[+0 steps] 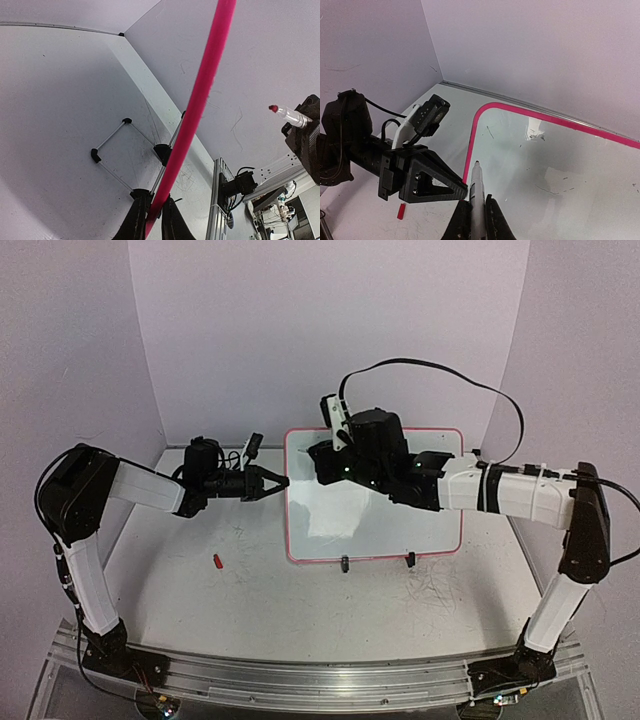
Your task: Write a sentence on the whiteboard
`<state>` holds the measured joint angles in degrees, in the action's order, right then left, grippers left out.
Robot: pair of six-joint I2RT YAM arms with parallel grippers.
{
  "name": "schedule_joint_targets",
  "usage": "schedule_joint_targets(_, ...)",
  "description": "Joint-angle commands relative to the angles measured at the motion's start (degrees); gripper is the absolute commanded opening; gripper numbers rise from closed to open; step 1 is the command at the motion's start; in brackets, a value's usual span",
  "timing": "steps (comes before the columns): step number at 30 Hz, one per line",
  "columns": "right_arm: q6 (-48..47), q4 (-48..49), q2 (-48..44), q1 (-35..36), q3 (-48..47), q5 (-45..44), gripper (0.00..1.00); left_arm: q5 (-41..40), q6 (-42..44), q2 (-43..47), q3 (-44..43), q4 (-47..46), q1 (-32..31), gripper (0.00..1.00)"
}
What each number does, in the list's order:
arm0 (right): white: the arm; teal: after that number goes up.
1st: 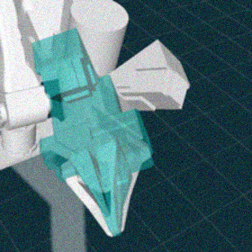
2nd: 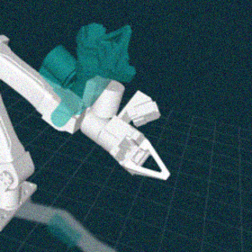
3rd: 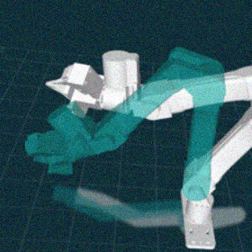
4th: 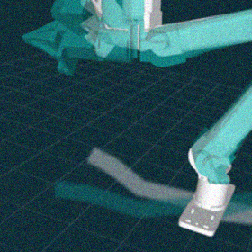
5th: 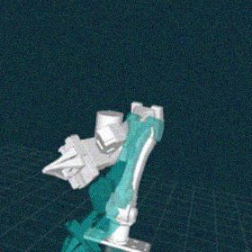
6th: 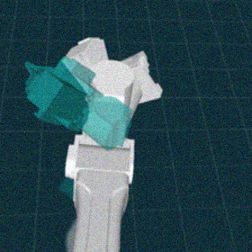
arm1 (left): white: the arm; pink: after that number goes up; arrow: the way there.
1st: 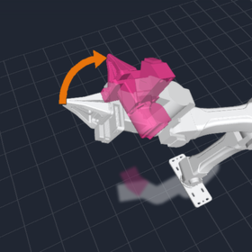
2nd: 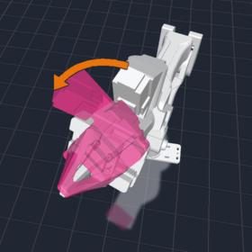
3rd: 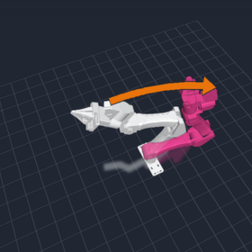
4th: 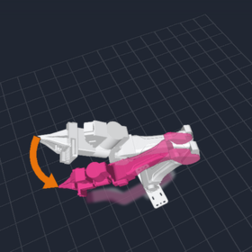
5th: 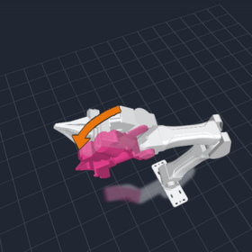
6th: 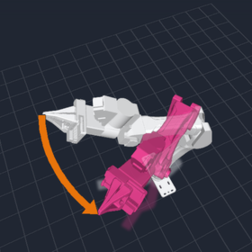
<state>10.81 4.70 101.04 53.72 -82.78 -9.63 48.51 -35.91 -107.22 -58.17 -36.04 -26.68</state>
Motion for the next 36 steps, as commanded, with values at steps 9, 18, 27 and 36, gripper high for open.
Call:
schedule_joint_targets(9,-1.27,2.37,1.11,0.61,-2.5,-5.96,0.0,4.22,0.55,-1.84,-4.32,-2.09,-0.04,0.22)
schedule_joint_targets(18,-2.43,2.77,3.58,1.24,-4.75,-6.83,0.0,4.66,1.78,-2.24,-3.8,-2.05,-0.04,0.1)
schedule_joint_targets(27,-2.27,3.22,4.38,1.31,-5.12,-8.67,0.0,3.45,5.03,-2.5,-2.33,-2.05,-0.12,0.03)
schedule_joint_targets(36,-2.28,4.88,5.2,1.45,-5.38,-8.85,0.0,2.96,5.94,-1.95,-1.66,-2.09,-0.13,0.0)
